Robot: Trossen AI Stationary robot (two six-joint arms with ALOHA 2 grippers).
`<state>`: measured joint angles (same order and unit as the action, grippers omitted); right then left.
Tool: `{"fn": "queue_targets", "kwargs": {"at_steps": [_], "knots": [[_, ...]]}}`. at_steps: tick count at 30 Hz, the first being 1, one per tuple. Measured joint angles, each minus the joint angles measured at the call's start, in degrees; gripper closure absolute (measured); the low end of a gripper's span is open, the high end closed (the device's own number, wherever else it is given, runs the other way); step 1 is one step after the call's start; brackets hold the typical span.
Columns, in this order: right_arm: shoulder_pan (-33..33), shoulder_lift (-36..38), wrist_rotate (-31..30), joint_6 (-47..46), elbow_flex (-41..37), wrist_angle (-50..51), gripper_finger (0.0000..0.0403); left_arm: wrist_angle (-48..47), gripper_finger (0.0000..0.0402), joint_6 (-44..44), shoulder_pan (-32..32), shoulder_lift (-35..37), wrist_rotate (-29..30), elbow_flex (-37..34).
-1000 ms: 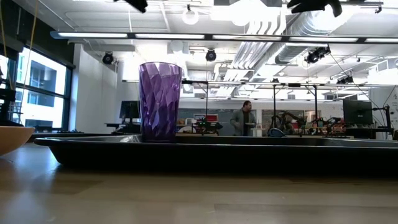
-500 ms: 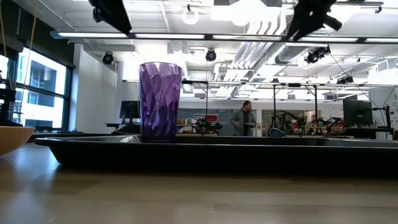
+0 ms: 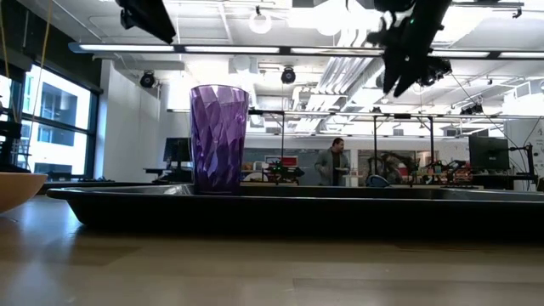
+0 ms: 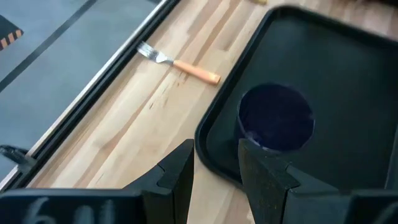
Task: Pick and place plate/cup/fork/spoon on tray
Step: Put the orange spoon on the right side of the black serving tray
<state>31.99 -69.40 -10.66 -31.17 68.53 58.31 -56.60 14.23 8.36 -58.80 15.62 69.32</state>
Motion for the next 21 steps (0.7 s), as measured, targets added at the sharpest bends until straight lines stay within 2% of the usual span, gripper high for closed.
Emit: {"fn": "queue_targets", "kwargs": {"at_steps": [9,21], "knots": [[4.6,-8.0,1.9,1.3,0.0,1.5,0.0195,2.9,0.0284,-2.0,0.0,0.0,0.6,0.0],[12.7,-20.1,8.0,4.2,0.0,2.7,0.0191,4.0,0.0284,-2.4,4.8,0.0,1.7,0.0]]}}
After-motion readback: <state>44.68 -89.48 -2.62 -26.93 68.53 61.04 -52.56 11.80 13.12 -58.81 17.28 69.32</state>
